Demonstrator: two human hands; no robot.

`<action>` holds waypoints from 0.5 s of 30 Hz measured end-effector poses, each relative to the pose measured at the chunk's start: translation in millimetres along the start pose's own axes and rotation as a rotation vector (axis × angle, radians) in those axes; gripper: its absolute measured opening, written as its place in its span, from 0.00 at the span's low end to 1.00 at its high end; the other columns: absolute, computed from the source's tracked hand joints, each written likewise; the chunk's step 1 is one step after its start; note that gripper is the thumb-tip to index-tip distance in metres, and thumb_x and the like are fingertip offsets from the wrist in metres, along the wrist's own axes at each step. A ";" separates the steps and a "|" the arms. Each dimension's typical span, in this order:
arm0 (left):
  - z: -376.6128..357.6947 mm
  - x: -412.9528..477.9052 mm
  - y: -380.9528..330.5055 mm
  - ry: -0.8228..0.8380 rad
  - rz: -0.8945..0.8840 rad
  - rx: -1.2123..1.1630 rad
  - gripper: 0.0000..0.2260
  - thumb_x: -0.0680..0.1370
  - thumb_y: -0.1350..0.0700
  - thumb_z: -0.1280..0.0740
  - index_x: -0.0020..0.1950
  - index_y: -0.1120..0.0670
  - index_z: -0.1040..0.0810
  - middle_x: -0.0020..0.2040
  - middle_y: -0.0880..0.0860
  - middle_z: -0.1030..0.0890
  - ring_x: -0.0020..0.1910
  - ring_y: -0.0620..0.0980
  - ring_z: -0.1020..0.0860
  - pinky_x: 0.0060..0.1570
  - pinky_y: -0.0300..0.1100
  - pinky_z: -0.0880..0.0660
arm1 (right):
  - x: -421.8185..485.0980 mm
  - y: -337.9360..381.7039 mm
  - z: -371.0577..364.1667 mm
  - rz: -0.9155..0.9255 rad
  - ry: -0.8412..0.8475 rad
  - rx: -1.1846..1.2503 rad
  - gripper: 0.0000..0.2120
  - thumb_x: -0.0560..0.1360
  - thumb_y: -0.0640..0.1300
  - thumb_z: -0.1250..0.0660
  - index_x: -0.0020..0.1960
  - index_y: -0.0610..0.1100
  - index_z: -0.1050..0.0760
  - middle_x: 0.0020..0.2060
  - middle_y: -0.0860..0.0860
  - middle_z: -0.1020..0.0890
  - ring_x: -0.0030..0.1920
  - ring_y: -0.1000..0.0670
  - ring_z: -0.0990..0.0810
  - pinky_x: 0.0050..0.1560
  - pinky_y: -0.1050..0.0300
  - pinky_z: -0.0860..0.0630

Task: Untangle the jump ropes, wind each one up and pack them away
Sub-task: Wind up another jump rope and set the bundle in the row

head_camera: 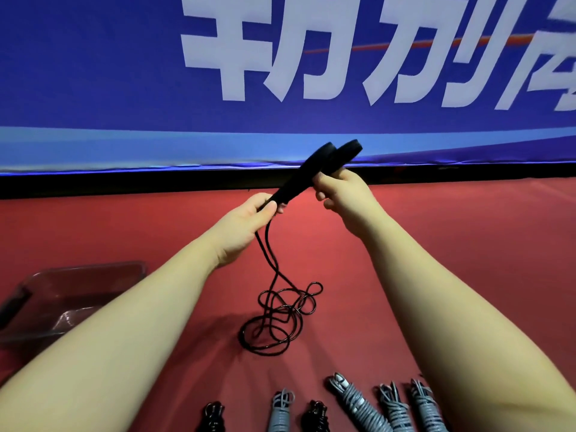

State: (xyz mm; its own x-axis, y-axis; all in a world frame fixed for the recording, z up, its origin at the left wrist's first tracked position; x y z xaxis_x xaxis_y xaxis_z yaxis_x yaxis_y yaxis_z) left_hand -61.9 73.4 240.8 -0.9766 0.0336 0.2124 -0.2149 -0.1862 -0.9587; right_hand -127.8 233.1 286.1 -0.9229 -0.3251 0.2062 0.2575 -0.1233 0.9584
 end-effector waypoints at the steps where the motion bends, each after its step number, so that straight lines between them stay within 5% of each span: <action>1: -2.2 -0.6 -1.7 0.017 0.006 0.003 0.07 0.82 0.52 0.42 0.54 0.48 0.25 0.55 0.46 0.20 0.58 0.44 0.24 0.72 0.52 0.39 | -1.4 2.9 -1.7 0.007 0.018 -0.019 0.09 0.77 0.48 0.35 0.39 0.48 0.27 0.32 0.50 0.29 0.36 0.49 0.35 0.35 0.59 0.40; 5: -10.7 -6.7 -13.0 0.019 0.008 -0.053 0.08 0.84 0.55 0.49 0.56 0.53 0.31 0.49 0.52 0.19 0.42 0.48 0.19 0.51 0.43 0.23 | -6.1 9.3 -5.9 -0.006 0.076 0.063 0.08 0.78 0.47 0.37 0.41 0.47 0.27 0.31 0.52 0.32 0.32 0.53 0.36 0.32 0.62 0.40; 8: -11.5 -8.5 -16.3 -0.002 0.004 0.016 0.08 0.84 0.54 0.50 0.49 0.53 0.35 0.40 0.51 0.25 0.29 0.45 0.30 0.36 0.41 0.29 | -8.6 10.1 -5.8 -0.035 0.161 0.124 0.02 0.78 0.43 0.38 0.49 0.46 0.26 0.33 0.54 0.30 0.31 0.56 0.36 0.32 0.63 0.42; 15: -20.0 -14.5 -6.4 0.197 0.106 0.178 0.07 0.84 0.53 0.50 0.50 0.53 0.37 0.37 0.52 0.30 0.28 0.47 0.34 0.35 0.39 0.33 | -10.8 18.0 5.7 0.019 0.053 0.135 0.04 0.77 0.52 0.36 0.48 0.52 0.29 0.28 0.58 0.30 0.27 0.55 0.39 0.30 0.63 0.42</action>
State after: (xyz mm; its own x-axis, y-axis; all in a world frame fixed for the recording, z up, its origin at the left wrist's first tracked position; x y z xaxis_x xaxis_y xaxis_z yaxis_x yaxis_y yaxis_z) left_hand -46.5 93.8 240.1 -0.9799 0.1917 0.0551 -0.1238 -0.3681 -0.9215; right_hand -114.9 239.8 302.3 -0.9010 -0.3757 0.2168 0.2304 0.0090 0.9731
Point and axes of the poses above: each hand's wrist, its own x-axis towards the middle knuckle, its own z-axis out of the back of the hand, y = z × x, the point moved 4 cm from there along x, towards the middle knuckle
